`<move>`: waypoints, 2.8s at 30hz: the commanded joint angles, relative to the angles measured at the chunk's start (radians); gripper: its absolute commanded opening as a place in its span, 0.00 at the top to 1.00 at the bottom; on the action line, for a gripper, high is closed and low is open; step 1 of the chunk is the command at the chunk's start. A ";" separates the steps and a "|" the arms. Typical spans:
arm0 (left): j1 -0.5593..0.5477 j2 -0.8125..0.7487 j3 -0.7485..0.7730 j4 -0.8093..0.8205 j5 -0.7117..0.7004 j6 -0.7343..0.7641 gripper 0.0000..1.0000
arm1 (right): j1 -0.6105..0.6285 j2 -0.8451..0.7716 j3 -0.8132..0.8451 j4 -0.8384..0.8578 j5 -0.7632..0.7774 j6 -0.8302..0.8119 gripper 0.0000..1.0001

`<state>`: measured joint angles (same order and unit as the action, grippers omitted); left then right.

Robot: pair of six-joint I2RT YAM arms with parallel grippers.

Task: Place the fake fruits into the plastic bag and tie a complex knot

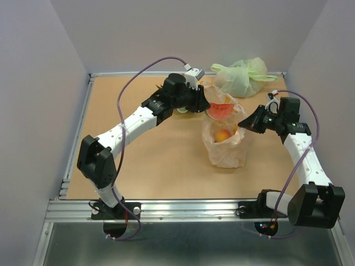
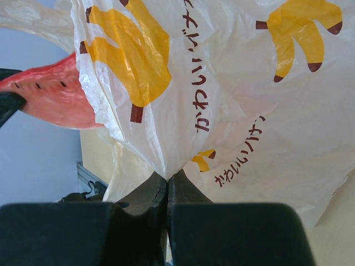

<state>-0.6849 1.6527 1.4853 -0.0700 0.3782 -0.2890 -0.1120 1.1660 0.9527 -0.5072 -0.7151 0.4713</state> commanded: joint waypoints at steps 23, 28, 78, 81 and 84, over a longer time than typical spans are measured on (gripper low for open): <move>0.361 -0.055 0.016 0.012 0.622 0.655 0.18 | -0.008 0.020 0.052 0.050 0.066 -0.003 1.00; 0.346 0.122 0.197 -0.129 0.555 0.959 0.21 | -0.008 0.015 0.063 0.049 0.092 -0.011 1.00; 0.248 0.622 0.538 -0.191 0.498 1.383 0.75 | -0.011 0.015 0.055 0.029 0.111 -0.034 1.00; 0.246 0.622 0.549 -0.189 0.510 1.386 0.79 | -0.011 0.018 0.055 0.029 0.109 -0.036 1.00; 0.246 0.618 0.553 -0.188 0.524 1.393 0.83 | -0.011 0.020 0.055 0.029 0.109 -0.036 1.00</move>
<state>-0.4332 2.2784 1.9663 -0.2676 0.8501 1.0782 -0.1120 1.1862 0.9543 -0.5056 -0.6159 0.4545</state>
